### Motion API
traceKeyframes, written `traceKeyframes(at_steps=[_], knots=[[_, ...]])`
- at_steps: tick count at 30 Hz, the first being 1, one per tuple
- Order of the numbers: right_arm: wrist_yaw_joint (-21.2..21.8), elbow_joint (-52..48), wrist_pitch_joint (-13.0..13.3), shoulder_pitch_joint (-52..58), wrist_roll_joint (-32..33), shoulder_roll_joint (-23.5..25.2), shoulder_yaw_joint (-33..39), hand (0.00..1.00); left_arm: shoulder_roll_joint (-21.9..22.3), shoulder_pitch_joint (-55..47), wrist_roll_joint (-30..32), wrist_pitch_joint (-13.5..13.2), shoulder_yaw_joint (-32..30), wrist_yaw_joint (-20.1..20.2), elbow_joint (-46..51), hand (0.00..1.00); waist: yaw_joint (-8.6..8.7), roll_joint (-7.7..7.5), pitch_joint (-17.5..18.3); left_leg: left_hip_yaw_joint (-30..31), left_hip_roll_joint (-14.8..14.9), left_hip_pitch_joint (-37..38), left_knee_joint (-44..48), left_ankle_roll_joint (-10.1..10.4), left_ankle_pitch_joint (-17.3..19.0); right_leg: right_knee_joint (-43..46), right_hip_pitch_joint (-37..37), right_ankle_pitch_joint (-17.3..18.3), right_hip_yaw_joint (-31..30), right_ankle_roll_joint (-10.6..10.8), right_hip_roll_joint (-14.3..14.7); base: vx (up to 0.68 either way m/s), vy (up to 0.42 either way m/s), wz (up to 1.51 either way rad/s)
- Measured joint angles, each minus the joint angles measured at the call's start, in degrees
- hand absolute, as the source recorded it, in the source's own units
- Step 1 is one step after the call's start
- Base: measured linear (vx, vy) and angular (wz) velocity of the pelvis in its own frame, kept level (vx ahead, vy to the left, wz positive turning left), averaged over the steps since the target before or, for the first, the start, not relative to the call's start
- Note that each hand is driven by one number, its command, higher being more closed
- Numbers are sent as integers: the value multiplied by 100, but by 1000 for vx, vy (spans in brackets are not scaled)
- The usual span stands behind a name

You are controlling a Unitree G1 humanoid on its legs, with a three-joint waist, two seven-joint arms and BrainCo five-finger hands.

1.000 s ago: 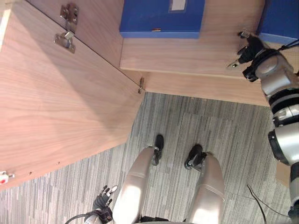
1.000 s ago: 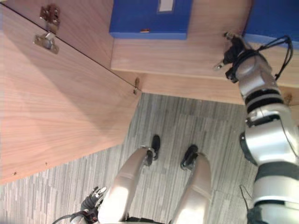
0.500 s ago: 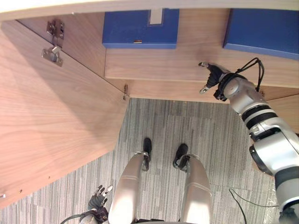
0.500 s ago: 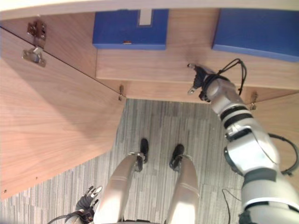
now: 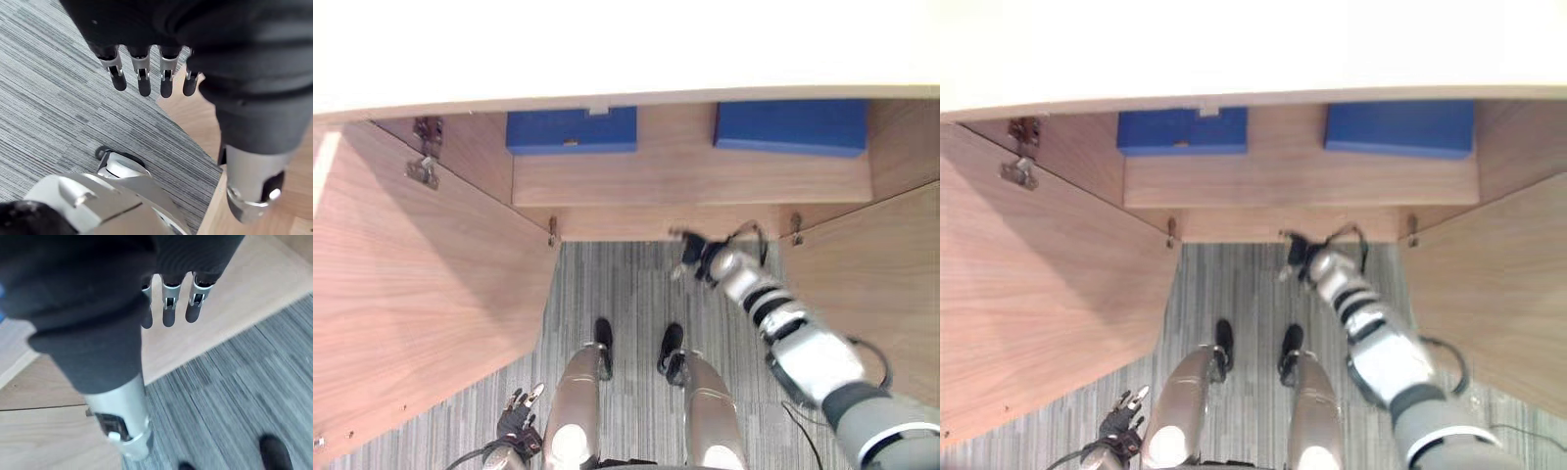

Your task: Walk over to the cabinet, pick up the folder, carry it to the office cabinet, place the folder inside the office cabinet, then close the office cabinet door

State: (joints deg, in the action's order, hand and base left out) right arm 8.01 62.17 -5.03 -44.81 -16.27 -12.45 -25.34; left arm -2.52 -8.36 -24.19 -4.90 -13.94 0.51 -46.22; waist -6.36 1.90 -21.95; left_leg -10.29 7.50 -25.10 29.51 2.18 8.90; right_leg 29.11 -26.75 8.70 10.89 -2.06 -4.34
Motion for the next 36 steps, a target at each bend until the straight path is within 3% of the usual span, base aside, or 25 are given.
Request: traceKeyframes(at_steps=[4, 8, 10, 13, 16, 19, 20, 22, 23, 24, 25, 26, 27, 28, 30, 32, 34, 36], knots=[[-215, 145, 4, 1404, 253, 811, 1013, 0, 31, 23, 247, 48, -197, -101, -348, 0, -27, -31, 433, -260, 323, 535, 74, 66, 248, -331, 552, 4, -173, 28, 334, 60, -35, -46], [-621, 221, 67, 2881, 1362, 1237, 2742, 0, 248, 12, 594, 80, -727, -172, -577, 0, 21, -13, 998, -627, 564, 1259, -21, 208, 466, -786, 1157, -121, -524, 74, 663, 55, 6, -56], [-890, 211, 193, 3566, 1803, 1253, 3775, 0, 312, 50, 696, 80, -883, -224, -797, 0, 129, -5, 1330, -967, 547, 1728, -384, 216, 466, -1218, 1480, -333, -875, 139, 774, 79, 75, -75], [-1141, 79, 377, 4220, 2328, 1208, 4712, 0, 361, 184, 911, 86, -1008, -302, -1136, 0, 327, 6, 1568, -1506, 413, 2349, -981, 222, 369, -1679, 1817, -651, -1369, 202, 822, 84, 99, -84], [-1322, -12, 465, 4665, 2689, 1200, 5308, 0, 404, 452, 1142, 89, -1002, -347, -1276, 0, 507, 3, 1660, -2032, 231, 2828, -1536, 180, 194, -1930, 1980, -917, -1757, 344, 804, 48, 102, -81], [-1521, -340, 475, 4935, 2859, 1252, 5344, 0, 473, 668, 1331, 74, -958, -387, -1275, 0, 607, -1, 1655, -2600, 156, 3157, -1744, 142, 152, -1946, 1917, -1117, -1751, 415, 815, -69, 105, -85], [-1549, -422, 475, 4955, 2859, 1279, 5348, 0, 486, 678, 1343, 66, -945, -389, -1270, 0, 621, 2, 1659, -2754, 176, 3215, -1775, 139, 151, -1945, 1900, -1134, -1699, 436, 817, -142, 52, -95], [-1610, -682, 478, 4971, 2860, 1324, 5358, 0, 517, 686, 1412, 48, -889, -399, -1274, 0, 653, 2, 1655, -3134, 185, 3383, -1872, 126, 134, -1485, 1745, -801, -362, 320, 423, -86, 42, -88], [-1627, -815, 488, 4974, 2860, 1322, 5424, 0, 533, 667, 1473, 50, -866, -398, -1293, 0, 690, 54, 1640, -3352, 209, 3498, -1930, 155, 116, -1075, 1707, -654, 570, 210, 45, -37, 73, -83], [-1661, -898, 500, 4977, 2868, 1323, 5565, 0, 541, 616, 1474, 61, -872, -398, -1306, 0, 700, 57, 1651, -3492, 279, 3615, -1927, 202, 90, -702, 1729, -572, 1122, 143, -315, -22, 55, -73], [-1689, -924, 504, 4990, 2874, 1307, 5600, 0, 543, 586, 1474, 63, -863, -396, -1307, 0, 720, 65, 1667, -3567, 342, 3639, -1925, 225, 76, -559, 1735, -533, 1268, 153, -452, 34, -3, -64], [-1730, -979, 517, 4996, 2949, 1297, 5843, 0, 491, 543, 1465, 60, -852, -390, -1338, 0, 714, 0, 1702, -3744, 410, 3813, -1958, 380, -14, -441, 1812, -538, 1457, 139, -847, 48, -36, -56], [-1735, -987, 523, 4986, 2999, 1296, 5957, 0, 442, 514, 1466, 58, -854, -387, -1339, 0, 700, -73, 1744, -3778, 372, 3847, -1965, 420, -39, -534, 1824, -550, 1411, 207, -918, 54, -57, -62], [-1746, -990, 529, 4968, 3074, 1280, 6057, 0, 385, 489, 1467, 60, -861, -383, -1379, 0, 707, -115, 1781, -3802, 350, 3866, -1990, 453, -62, -597, 1832, -455, 1429, 174, -841, 48, -140, -69], [-1772, -992, 578, 4748, 3145, 1007, 6370, 0, 469, 427, 1469, 85, -851, -362, -1525, 0, 704, 45, 1805, -3818, 336, 3934, -2309, 449, -171, -1023, 1952, -441, 1372, 148, -524, 22, -194, -68], [-1775, -864, 586, 4682, 3244, 765, 6687, 0, 501, 349, 1470, 82, -821, -322, -1528, 0, 713, 104, 1818, -3516, 251, 4053, -2601, 393, -195, -1283, 2122, -461, 1306, 118, -331, -62, -80, -31], [-1775, -785, 594, 4605, 3309, 538, 6935, 0, 394, 95, 1467, 77, -855, -321, -1507, 0, 698, 43, 1908, -3262, 300, 4120, -2698, 412, -230, -1504, 2217, -447, 1228, 141, -93, -81, -57, -35], [-1775, -785, 600, 4558, 3309, 306, 7145, 0, 319, 51, 1463, 102, -859, -322, -1518, 0, 713, 19, 1902, -3225, 303, 4094, -2713, 432, -244, -1536, 2211, -465, 1230, 137, -75, -44, -18, -3]])
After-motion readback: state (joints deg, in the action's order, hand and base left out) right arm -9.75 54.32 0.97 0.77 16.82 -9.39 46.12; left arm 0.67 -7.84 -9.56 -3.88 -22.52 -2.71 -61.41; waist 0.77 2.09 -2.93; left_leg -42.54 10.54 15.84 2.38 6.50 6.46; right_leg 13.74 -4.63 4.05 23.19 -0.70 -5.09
